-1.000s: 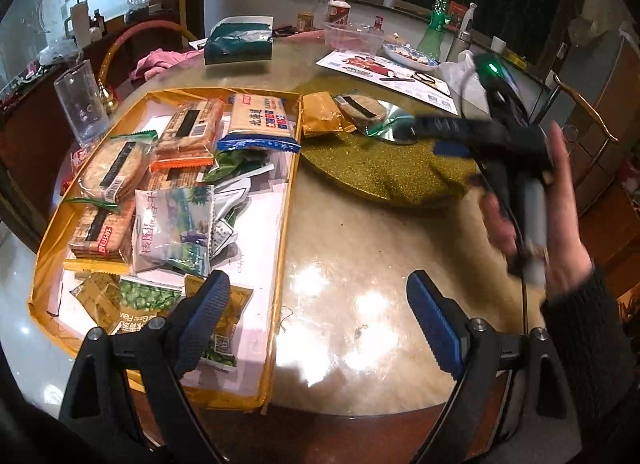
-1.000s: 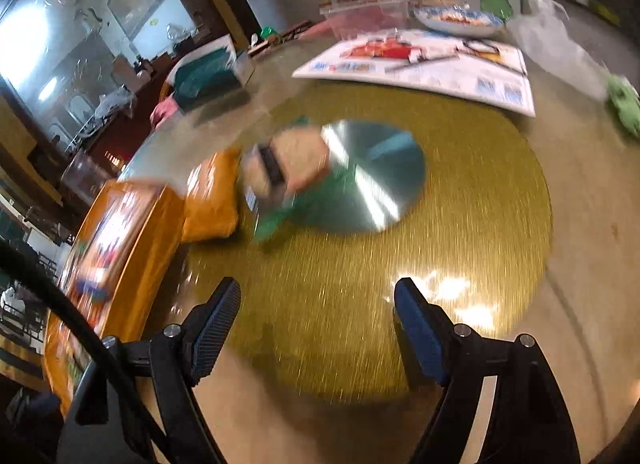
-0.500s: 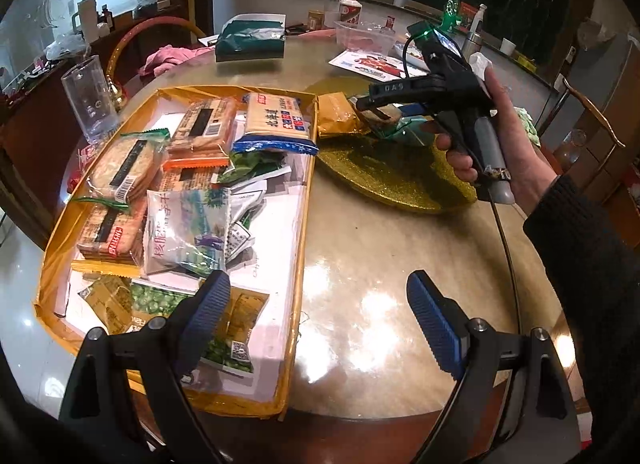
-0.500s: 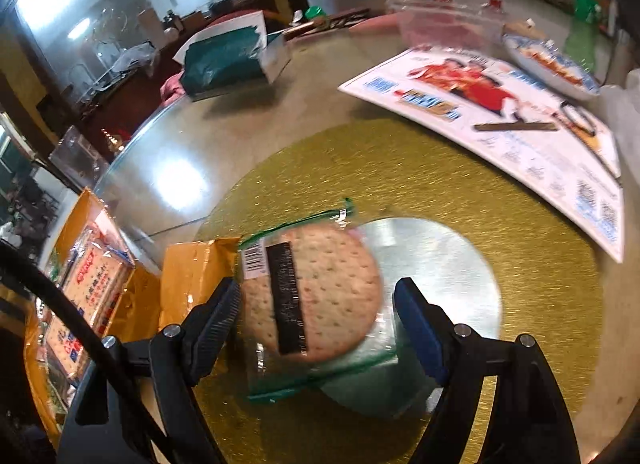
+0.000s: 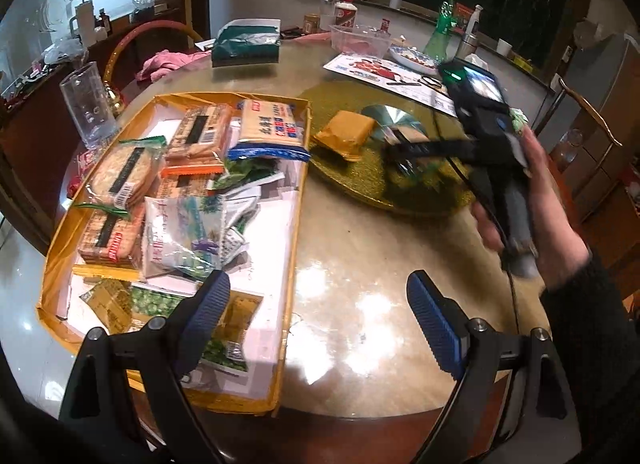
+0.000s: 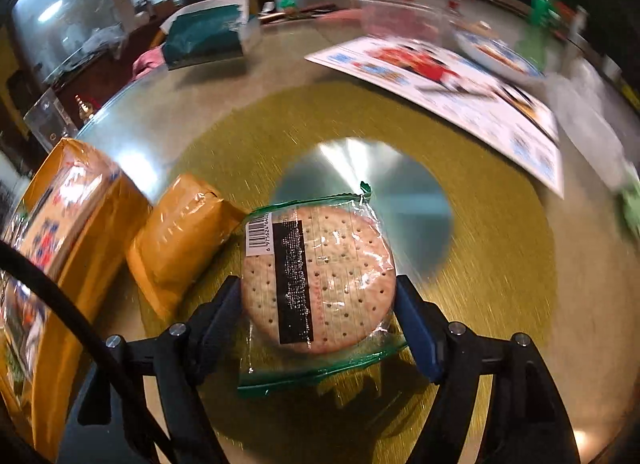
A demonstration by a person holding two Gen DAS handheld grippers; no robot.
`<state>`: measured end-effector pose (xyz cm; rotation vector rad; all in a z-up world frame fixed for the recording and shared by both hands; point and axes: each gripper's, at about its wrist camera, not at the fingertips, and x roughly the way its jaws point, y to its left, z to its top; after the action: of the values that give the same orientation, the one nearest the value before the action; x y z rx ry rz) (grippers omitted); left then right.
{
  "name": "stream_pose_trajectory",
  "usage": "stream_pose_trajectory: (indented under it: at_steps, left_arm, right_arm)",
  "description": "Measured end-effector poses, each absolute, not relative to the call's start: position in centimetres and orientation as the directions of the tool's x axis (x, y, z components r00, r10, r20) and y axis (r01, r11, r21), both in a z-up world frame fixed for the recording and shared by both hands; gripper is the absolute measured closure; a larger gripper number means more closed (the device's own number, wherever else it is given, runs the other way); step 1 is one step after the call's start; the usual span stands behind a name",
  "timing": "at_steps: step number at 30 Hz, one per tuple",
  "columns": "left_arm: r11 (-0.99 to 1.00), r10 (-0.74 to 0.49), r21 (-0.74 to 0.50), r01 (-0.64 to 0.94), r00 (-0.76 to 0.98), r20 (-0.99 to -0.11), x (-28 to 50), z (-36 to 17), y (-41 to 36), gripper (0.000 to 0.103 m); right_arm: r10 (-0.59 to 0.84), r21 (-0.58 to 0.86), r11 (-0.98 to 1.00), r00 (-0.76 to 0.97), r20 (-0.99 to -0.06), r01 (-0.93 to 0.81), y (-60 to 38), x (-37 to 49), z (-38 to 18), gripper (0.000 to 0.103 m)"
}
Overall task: Organize snacks
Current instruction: 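Grasp the round green-sealed cracker pack on the gold mat with the right gripper, then grasp the orange pillow-shaped snack bag with the left gripper while the right holds its pack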
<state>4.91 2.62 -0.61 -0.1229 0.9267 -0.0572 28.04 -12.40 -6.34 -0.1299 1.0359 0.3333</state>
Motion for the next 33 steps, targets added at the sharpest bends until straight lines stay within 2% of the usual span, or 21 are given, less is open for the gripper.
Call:
stream_pose_trajectory:
  at_steps: [11,17,21,25,33]
  left_arm:
    - [0.997,-0.082,-0.073,0.039,0.595,-0.8,5.8,-0.8,-0.4,0.013]
    - [0.984,-0.085,0.03,0.178,0.607,-0.79,10.6,0.1,-3.1,0.013]
    - [0.944,-0.09,0.111,0.31,0.567,-0.819,15.9,-0.7,-5.0,0.013]
    - [0.931,-0.113,0.071,0.359,0.467,-0.877,21.3,-2.0,-5.5,0.024]
    - [0.93,-0.091,0.067,0.362,0.401,-0.912,27.7,-3.6,-4.8,0.024]
  right_arm:
    - [0.149,0.047,0.976,0.497,-0.855,-0.212,-18.1,16.3,-6.2,0.028]
    - [0.127,0.062,0.988,0.531,-0.838,-0.138,-20.4,12.1,-6.1,0.028]
    - [0.112,0.059,0.992,0.552,-0.826,-0.112,-20.3,9.9,-6.2,0.028]
    - [0.11,0.062,0.993,0.569,-0.815,-0.103,-19.9,9.0,-6.3,0.028]
    - [0.133,0.084,0.99,0.586,-0.799,-0.11,-20.4,8.6,-6.4,0.028]
